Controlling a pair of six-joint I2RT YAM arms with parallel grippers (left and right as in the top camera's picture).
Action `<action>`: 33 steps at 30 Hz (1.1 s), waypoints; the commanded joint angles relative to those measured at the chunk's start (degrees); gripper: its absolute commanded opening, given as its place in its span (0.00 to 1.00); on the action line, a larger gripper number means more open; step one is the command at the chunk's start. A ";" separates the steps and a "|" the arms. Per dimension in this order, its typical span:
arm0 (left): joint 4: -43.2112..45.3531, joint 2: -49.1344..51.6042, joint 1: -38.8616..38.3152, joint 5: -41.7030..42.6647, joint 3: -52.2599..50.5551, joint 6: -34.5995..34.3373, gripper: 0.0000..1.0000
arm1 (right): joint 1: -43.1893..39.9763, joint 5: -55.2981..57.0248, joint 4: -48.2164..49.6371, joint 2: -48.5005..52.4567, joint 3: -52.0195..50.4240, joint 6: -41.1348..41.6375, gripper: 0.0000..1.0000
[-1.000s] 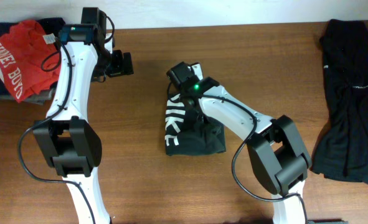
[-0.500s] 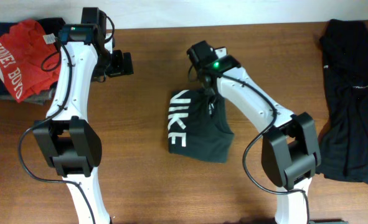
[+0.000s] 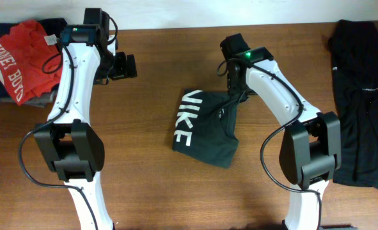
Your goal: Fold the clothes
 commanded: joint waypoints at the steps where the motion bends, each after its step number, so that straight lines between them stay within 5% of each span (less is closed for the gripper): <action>1: -0.13 -1.18 0.31 -0.79 -0.35 -0.52 0.99 | 0.24 -2.40 -1.11 -0.35 0.13 0.96 0.76; 7: -0.04 -1.18 0.31 -0.79 -0.35 -0.52 0.99 | 0.26 -17.53 -4.26 -3.58 3.37 0.87 0.46; 10: -0.11 -1.18 0.31 -0.81 -0.35 -0.50 0.99 | 0.07 -29.18 -4.22 -7.26 4.02 -2.21 0.07; 11: -0.15 -1.20 0.31 -0.81 -0.35 -0.50 0.99 | -0.07 -32.74 -4.26 -8.07 4.02 -3.74 0.04; 16: 0.20 -1.18 0.31 -0.79 -0.35 -0.52 0.99 | -0.94 -56.13 -4.87 -8.41 2.91 -17.57 0.04; 22: 0.04 -1.18 0.31 -0.79 -0.35 -0.52 0.99 | -2.67 -72.06 2.16 -6.05 -4.00 -20.83 0.04; 33: -0.11 -1.18 0.28 -0.76 -0.35 -0.52 0.99 | -10.56 -76.06 15.10 -3.04 -24.65 -19.98 0.06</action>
